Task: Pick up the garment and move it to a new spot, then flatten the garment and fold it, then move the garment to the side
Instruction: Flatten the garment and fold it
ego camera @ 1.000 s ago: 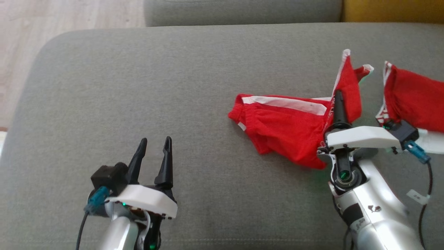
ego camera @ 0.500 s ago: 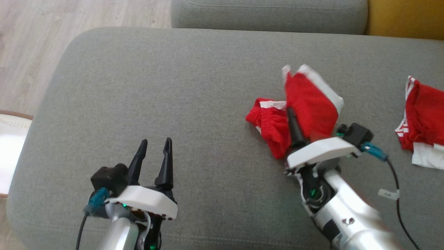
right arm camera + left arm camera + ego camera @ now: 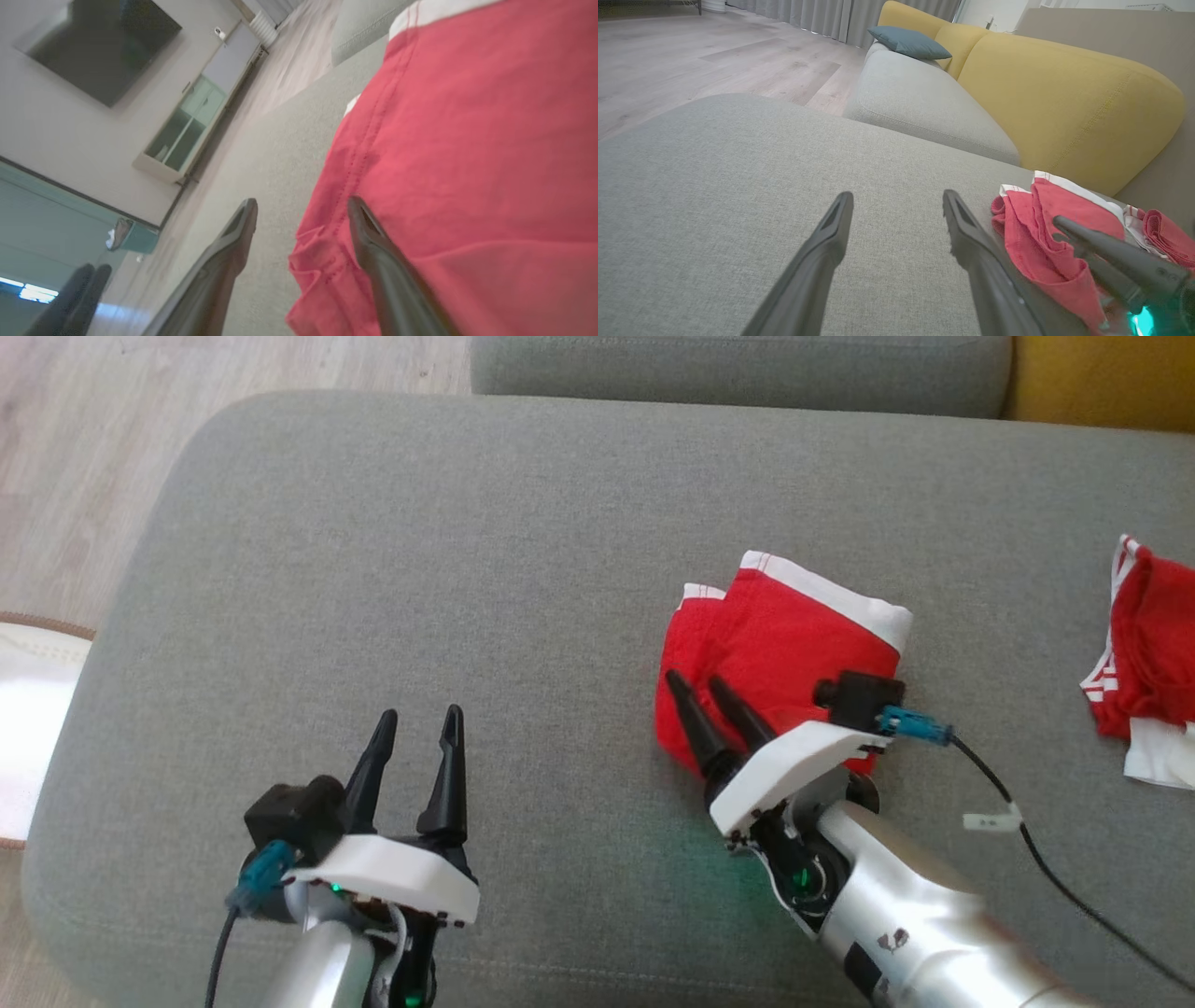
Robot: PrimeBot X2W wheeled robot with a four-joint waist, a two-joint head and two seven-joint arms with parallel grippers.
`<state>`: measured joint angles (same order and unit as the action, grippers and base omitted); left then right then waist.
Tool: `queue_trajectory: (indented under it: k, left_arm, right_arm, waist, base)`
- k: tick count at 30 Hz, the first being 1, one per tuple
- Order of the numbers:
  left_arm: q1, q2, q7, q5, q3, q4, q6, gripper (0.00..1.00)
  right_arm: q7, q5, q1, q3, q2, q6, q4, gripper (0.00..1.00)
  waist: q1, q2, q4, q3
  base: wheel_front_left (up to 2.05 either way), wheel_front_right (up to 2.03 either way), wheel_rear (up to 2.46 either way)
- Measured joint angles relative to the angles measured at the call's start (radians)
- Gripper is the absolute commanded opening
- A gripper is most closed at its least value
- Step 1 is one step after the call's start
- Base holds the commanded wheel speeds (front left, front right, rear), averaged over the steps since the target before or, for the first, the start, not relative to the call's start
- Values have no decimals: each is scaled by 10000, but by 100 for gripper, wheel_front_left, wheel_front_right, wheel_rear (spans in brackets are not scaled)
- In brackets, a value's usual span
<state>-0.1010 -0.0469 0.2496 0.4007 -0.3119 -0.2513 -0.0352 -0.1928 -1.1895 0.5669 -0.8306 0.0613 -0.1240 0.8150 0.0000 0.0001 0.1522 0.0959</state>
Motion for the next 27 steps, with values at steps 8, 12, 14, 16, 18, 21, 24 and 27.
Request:
queue_trajectory:
  k: [8,12,14,16,18,21,24,27]
  left_arm:
    - [-4,0,0,2,-4,10,-31,100]
    - [-4,-2,0,2,19,6,-29,100]
    - [-5,0,0,0,36,6,-12,100]
    - [-5,-2,0,-2,61,21,2,100]
    - [-5,-2,0,-2,77,69,2,100]
    - [-10,0,0,-2,105,203,4,100]
    - [-15,0,0,-2,253,301,4,100]
    - [-28,-4,0,-2,324,397,4,100]
  right_arm:
    - [671,-4,189,-855,4,0,522,100]
    - [581,-56,196,-1164,4,0,571,100]
    - [125,291,291,-1373,4,0,736,100]
    - [-192,740,523,-1404,4,0,915,100]
    - [-397,1122,802,-1289,10,0,1039,100]
    - [-531,1850,1027,-853,146,0,1118,100]
    - [-550,3112,1032,428,556,0,777,100]
    - [-552,4485,880,2084,1037,0,82,100]
  waist:
    - [0,0,-76,114]
    - [0,0,-279,55]
    - [0,0,-477,-28]
    - [0,0,-636,-93]
    - [0,0,-808,-170]
    - [0,0,-1068,-290]
    - [0,0,-1357,-386]
    - [0,0,-1642,-469]
  base:
    - [0,0,0]
    - [0,0,0]
    - [0,0,0]
    - [0,0,0]
    - [0,0,0]
    - [0,0,0]
    - [0,0,0]
    - [0,0,0]
